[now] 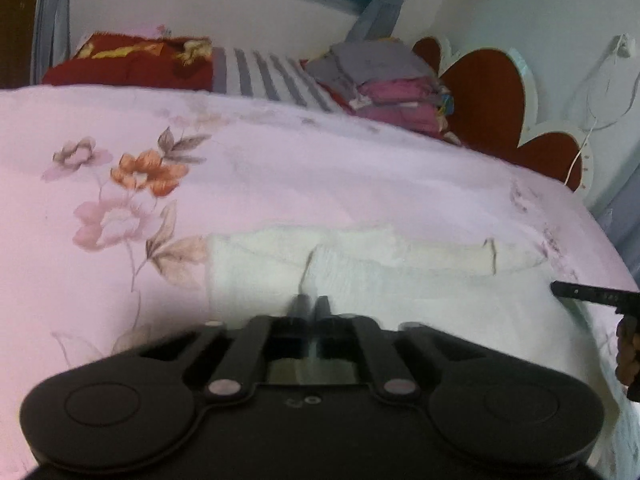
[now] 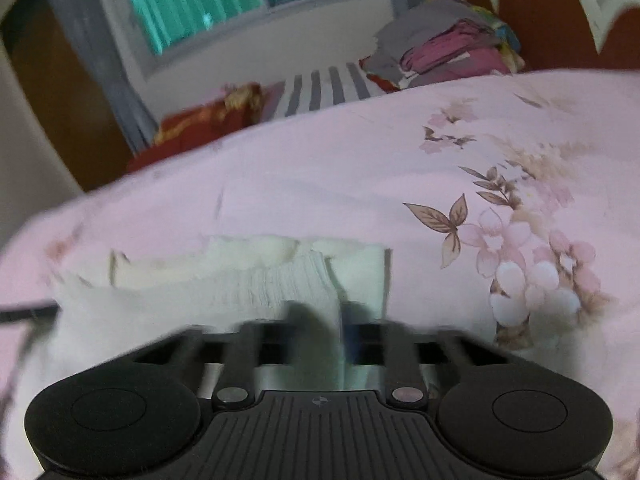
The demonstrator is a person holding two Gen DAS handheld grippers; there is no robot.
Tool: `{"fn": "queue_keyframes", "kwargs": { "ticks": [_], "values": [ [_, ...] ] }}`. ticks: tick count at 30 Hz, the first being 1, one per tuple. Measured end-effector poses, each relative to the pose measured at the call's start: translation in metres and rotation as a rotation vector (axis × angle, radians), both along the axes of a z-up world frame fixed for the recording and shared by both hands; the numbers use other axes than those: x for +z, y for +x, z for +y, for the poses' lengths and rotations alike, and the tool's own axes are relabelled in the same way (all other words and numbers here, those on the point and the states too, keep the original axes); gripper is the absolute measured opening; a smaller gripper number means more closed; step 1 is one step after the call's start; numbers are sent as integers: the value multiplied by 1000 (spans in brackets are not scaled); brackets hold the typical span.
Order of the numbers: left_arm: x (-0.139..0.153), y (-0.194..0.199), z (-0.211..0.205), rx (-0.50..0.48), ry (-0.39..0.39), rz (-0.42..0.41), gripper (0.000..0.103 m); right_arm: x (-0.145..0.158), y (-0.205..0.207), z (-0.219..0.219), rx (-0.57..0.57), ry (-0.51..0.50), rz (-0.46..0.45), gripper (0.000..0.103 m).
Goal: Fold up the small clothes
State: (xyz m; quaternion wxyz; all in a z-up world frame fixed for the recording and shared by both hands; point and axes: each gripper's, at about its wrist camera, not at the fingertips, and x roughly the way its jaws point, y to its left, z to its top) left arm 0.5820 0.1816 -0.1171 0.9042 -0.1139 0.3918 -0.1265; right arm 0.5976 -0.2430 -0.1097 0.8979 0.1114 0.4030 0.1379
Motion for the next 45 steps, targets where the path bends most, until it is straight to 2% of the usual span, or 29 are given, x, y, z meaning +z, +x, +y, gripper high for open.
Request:
{"fn": "queue_keyframes", "kwargs": {
  "ticks": [2,5,7,10,12,13,14,15,16,17,18,19,21,22,25,27,28,29,31,32,33,34,35,37,40,41,43,44,45],
  "values": [
    [8,-4,0,6,0,-56,2,2,-2,3,5,-27,-33,2],
    [13,-1,-1,13,13,-93,2,11,-9,-4,-37,3,-112,1],
    [6,6,-2,21,28,-69,2,11,-9,-5,-57,7,-134,1],
    [-12,17,-5,23,30,-17,3,-5,2,-1,-63,-19,-77,1],
    [-9,14,-5,35,44,-23,9,-17,7,3,-60,-44,-44,1],
    [-4,9,-7,52,68,-30,24,-17,5,3,-66,-46,-49,2],
    [5,0,-10,67,102,-64,30,-14,5,3,-73,-50,-37,6],
    [15,-11,-16,62,116,-123,31,-8,2,5,-85,-63,-33,34],
    [22,-19,-24,51,105,-160,34,1,-4,8,-103,-89,-52,57],
    [27,-23,-36,20,88,-174,36,11,-16,13,-91,-79,-122,77],
    [28,-23,-53,-28,79,-172,38,18,-23,22,-38,-48,-172,77],
    [26,-22,-69,-69,73,-161,42,22,-26,40,29,-45,-176,76],
    [19,-19,-100,-128,60,-143,47,21,-29,80,153,-82,-195,51],
    [13,-18,-111,-153,53,-130,48,17,-28,96,200,-93,-186,46],
    [-2,-17,-123,-193,55,-94,48,1,-23,125,304,-93,-142,44],
    [-8,-15,-116,-174,91,-115,48,-3,-25,126,347,-126,-165,44],
    [-10,-11,-106,-140,93,-117,48,-4,-24,121,344,-147,-180,44],
    [-15,-7,-93,-109,68,-114,46,-6,-20,112,291,-201,-191,44],
    [-20,-1,-75,-72,-7,-112,43,-17,-3,81,110,-259,-160,44],
    [-22,0,-69,-58,-51,-106,43,-19,3,67,71,-217,-146,44],
    [-22,0,-67,-52,-60,-103,43,-19,7,58,36,-196,-135,44],
    [-18,-3,-69,-42,-49,-96,43,-18,8,57,26,-220,-136,44],
    [-12,-6,-73,-35,-33,-94,47,-16,7,59,18,-239,-138,44],
    [5,-26,-81,-43,-10,-156,51,-7,-4,63,5,-241,-149,44],
    [13,-54,-100,-105,-33,-170,54,8,-35,76,111,-168,-173,44],
    [10,-59,-108,-131,-4,-169,54,10,-47,85,188,-140,-172,44],
    [-2,-62,-127,-171,108,-152,55,6,-64,102,286,-142,-184,44],
    [-10,-62,-128,-154,159,-149,54,0,-67,109,325,-157,-175,44],
    [-14,-61,-122,-132,171,-149,54,-6,-67,114,329,-182,-174,44]
  ]
}}
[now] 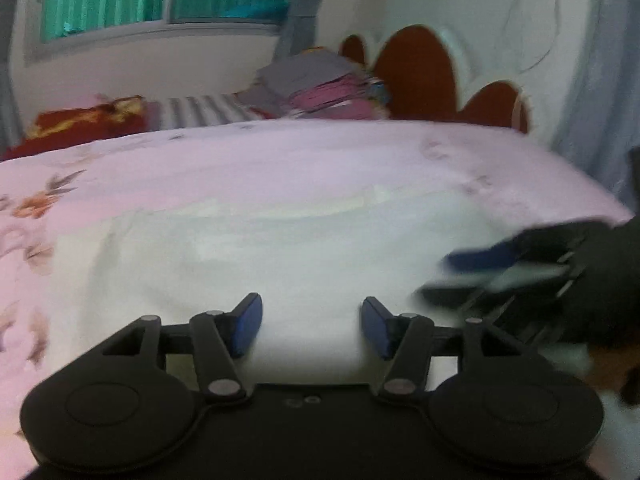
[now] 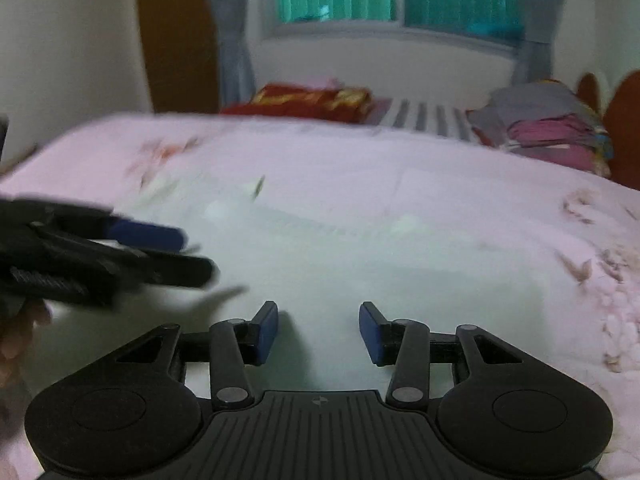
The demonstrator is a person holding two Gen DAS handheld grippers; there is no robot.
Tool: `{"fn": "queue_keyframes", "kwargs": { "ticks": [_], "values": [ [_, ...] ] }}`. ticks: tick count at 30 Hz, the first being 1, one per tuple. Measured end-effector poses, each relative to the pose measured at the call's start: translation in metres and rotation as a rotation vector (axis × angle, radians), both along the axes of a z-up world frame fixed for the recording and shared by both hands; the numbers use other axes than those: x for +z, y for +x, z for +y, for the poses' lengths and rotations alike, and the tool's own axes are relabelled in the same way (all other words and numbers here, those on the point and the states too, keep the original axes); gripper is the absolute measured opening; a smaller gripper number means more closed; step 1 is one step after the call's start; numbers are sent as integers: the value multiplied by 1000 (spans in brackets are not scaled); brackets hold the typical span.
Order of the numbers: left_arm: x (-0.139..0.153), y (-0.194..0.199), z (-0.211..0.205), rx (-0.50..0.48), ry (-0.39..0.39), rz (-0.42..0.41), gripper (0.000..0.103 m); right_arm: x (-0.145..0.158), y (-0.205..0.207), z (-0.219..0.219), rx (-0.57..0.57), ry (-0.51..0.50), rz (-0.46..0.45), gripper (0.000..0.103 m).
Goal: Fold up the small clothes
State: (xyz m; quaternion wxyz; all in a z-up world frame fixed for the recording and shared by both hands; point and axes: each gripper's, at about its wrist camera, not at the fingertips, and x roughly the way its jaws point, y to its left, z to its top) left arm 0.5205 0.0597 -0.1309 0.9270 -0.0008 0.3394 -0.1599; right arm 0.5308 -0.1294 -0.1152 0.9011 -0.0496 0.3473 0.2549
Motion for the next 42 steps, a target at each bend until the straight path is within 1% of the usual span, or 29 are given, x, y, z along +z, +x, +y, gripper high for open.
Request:
{"fn": "queue_keyframes", "kwargs": {
  "ticks": [1,2,5,6,7,8,9,10,11,12,13,14,15,16,17,19,21,22,24,26,28,30,31,32,33,35,37,39,42],
  "values": [
    [-2,1,10,26,-9,-5,54,-4,3,-3,-16,-9,-10,44],
    [-1,0,25,71,-26,-4,54,-6,6,-10,-57,-13,-16,44],
    [2,-5,55,149,-56,4,53,-10,22,-52,-265,-32,-10,44],
    [6,-7,58,163,-60,8,53,-10,25,-63,-295,-20,12,44],
    [12,-12,56,170,-65,2,53,-7,24,-68,-296,-2,33,44],
    [16,-18,52,161,-78,-9,55,-1,21,-66,-295,3,33,44],
    [20,-27,44,137,-94,-16,55,7,13,-61,-279,8,18,44],
    [21,-34,32,103,-96,-10,55,15,0,-53,-237,32,8,44],
    [19,-37,20,71,-74,0,55,20,-12,-47,-194,56,0,44],
    [15,-40,8,46,-35,7,55,22,-21,-36,-145,64,0,44],
    [10,-44,1,34,8,17,55,20,-28,-23,-95,39,4,44],
    [4,-45,-4,37,45,25,55,14,-32,-10,-69,-12,6,44],
    [3,-46,-4,42,45,19,55,4,-32,-2,-74,-80,20,44],
    [7,-48,-1,55,33,33,54,-4,-31,-1,-90,-99,21,44],
    [12,-50,3,66,18,42,54,-4,-30,-6,-113,-77,24,44],
    [23,-67,7,64,-11,15,54,6,-34,-11,-164,-74,36,44],
    [28,-83,3,43,-40,7,54,22,-55,-11,-132,16,31,44],
    [27,-91,0,35,-39,9,54,29,-66,-7,-106,40,35,44],
    [24,-108,-8,35,-11,4,54,31,-88,4,-48,41,33,44],
    [18,-118,-8,59,2,9,54,30,-106,13,-39,35,27,44],
    [10,-123,-6,80,-21,38,54,29,-121,15,-51,41,25,44],
    [2,-124,-6,96,-16,62,54,24,-126,17,-53,62,47,43],
    [0,-124,-6,104,-24,62,53,20,-128,20,-48,67,62,36],
    [0,-126,-6,114,-20,59,51,16,-128,26,-41,69,82,16],
    [0,-125,-7,117,-10,59,51,12,-131,32,-36,69,100,11],
    [0,-126,-6,123,-7,57,53,9,-135,39,-39,68,86,3],
    [1,-129,-2,134,-28,56,53,6,-135,40,-62,87,99,3],
    [3,-133,6,156,-3,47,53,1,-133,29,-93,108,117,3],
    [4,-145,37,223,-7,39,53,5,-136,-5,-195,65,89,3]
  ]
}}
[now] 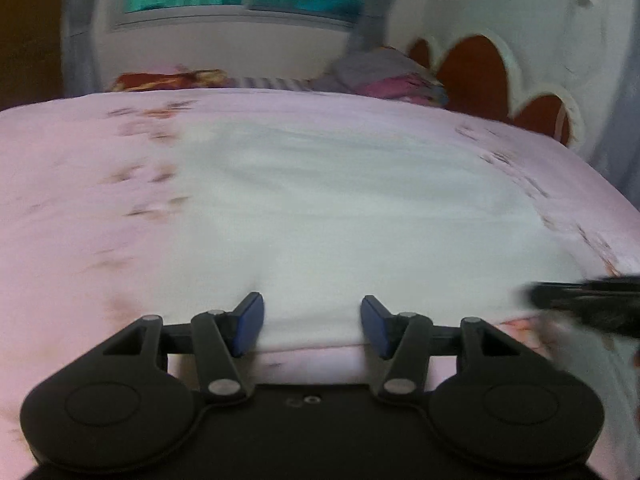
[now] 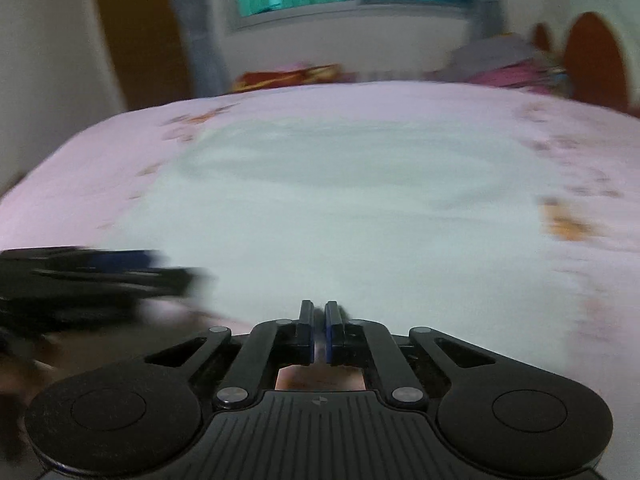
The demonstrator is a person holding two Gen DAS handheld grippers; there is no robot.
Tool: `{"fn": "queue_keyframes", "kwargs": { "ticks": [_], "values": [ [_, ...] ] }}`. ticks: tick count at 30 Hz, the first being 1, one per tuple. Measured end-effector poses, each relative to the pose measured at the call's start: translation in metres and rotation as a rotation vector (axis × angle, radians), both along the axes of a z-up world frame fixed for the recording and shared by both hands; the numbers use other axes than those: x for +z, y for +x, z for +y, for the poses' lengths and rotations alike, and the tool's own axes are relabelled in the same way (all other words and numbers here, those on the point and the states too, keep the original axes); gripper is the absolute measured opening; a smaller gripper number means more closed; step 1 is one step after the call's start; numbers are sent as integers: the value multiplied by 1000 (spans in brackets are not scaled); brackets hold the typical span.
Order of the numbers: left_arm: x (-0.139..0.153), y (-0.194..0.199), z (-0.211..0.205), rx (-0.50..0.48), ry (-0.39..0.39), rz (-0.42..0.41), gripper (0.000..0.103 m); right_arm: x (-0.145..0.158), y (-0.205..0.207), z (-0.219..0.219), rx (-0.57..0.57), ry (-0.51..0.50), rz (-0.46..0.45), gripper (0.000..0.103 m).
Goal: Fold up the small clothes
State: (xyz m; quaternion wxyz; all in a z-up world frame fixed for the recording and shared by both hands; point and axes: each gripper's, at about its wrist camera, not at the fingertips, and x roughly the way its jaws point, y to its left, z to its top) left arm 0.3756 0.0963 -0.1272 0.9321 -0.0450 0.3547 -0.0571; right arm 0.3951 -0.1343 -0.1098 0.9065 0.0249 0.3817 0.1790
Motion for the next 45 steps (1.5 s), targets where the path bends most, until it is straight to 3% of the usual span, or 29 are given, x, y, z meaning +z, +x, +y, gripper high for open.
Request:
{"fn": "queue_keyframes", "kwargs": {
  "ticks": [3,6,10,14,17,21,26,30,41,45],
  "values": [
    [0,-9,23,36,-23,2,52,-3,-2,-53,-145,-58,14,3],
    [5,-9,21,52,-21,6,52,-4,-5,-80,-179,-60,29,3],
    [25,-12,-14,8,-42,-51,55,10,-7,-65,-163,-67,-18,3],
    [17,0,-69,-82,13,-13,56,17,-3,-39,-85,-21,-31,3],
    [3,8,-80,-68,26,25,56,12,-1,-17,-14,18,-6,3],
    [2,3,-54,-10,45,18,55,0,-1,-4,19,15,27,3],
    [0,-8,4,81,20,13,54,-3,1,-49,-122,-32,28,3],
    [3,-8,4,97,45,17,54,-3,-2,-73,-171,-31,39,3],
    [2,-8,3,112,50,19,55,6,-8,-73,-161,-57,17,3],
    [2,-9,2,115,53,20,55,-4,-5,-73,-152,-83,35,3]
  ]
}}
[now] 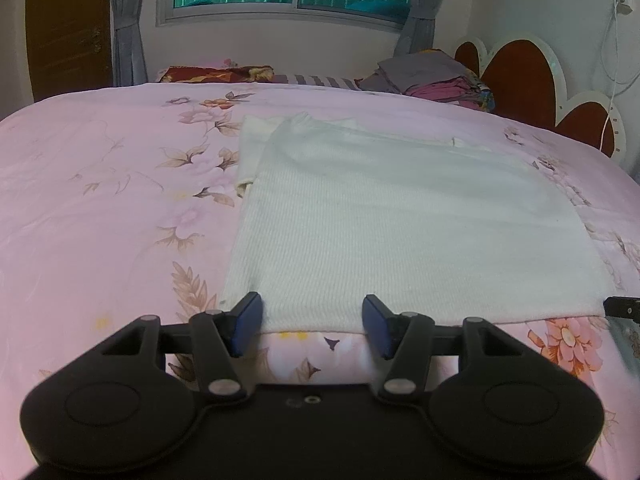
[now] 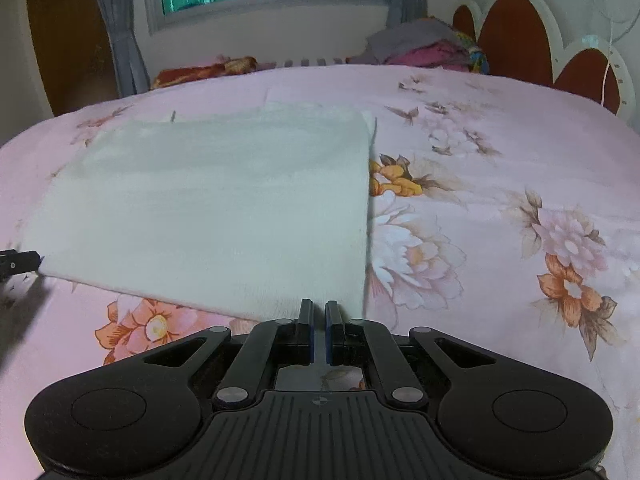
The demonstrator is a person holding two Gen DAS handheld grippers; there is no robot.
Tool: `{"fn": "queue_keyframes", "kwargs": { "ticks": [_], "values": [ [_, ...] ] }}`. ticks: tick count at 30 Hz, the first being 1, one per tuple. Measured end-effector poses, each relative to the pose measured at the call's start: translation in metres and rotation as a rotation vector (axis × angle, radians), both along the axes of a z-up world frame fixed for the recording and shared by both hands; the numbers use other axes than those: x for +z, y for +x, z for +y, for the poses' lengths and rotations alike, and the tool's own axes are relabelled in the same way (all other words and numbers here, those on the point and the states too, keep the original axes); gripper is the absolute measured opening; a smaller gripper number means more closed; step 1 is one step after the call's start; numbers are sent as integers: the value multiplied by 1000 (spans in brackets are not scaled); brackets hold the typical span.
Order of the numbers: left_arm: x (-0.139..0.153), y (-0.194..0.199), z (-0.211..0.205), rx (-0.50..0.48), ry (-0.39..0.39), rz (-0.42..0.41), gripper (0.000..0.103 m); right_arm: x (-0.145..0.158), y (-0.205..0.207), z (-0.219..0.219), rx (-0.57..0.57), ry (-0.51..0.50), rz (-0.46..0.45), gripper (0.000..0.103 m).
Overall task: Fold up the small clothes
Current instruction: 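Grasp the sweater edge with the left gripper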
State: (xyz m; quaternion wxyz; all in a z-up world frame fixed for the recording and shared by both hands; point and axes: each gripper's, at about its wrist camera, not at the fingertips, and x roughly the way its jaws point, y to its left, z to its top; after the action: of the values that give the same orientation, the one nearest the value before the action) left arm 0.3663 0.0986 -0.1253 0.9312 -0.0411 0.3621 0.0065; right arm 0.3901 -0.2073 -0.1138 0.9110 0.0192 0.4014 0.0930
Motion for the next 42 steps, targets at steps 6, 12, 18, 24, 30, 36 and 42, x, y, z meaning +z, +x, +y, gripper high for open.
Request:
{"fn": "queue_keyframes", "kwargs": {
  "ticks": [6,12,18,24,30,36,42],
  "values": [
    [3,-3,3,14,-19,-5,55,6,-3,-5,-20,23,-14,3],
    [5,-2,4,10,-23,25,57,3,-1,-6,0,3,13,3],
    [17,-29,8,61,-46,-2,76,21,-18,-20,-43,68,-54,3],
    [2,-46,29,160,-364,18,59,34,-38,-19,-10,135,-93,3],
    [-13,-41,37,257,-532,-31,59,39,-51,-5,9,191,-111,3],
    [-38,-20,53,358,-746,-153,59,44,-25,16,33,174,-107,3],
    [-37,9,53,383,-759,-174,53,50,21,49,45,192,-101,3]
  ]
}}
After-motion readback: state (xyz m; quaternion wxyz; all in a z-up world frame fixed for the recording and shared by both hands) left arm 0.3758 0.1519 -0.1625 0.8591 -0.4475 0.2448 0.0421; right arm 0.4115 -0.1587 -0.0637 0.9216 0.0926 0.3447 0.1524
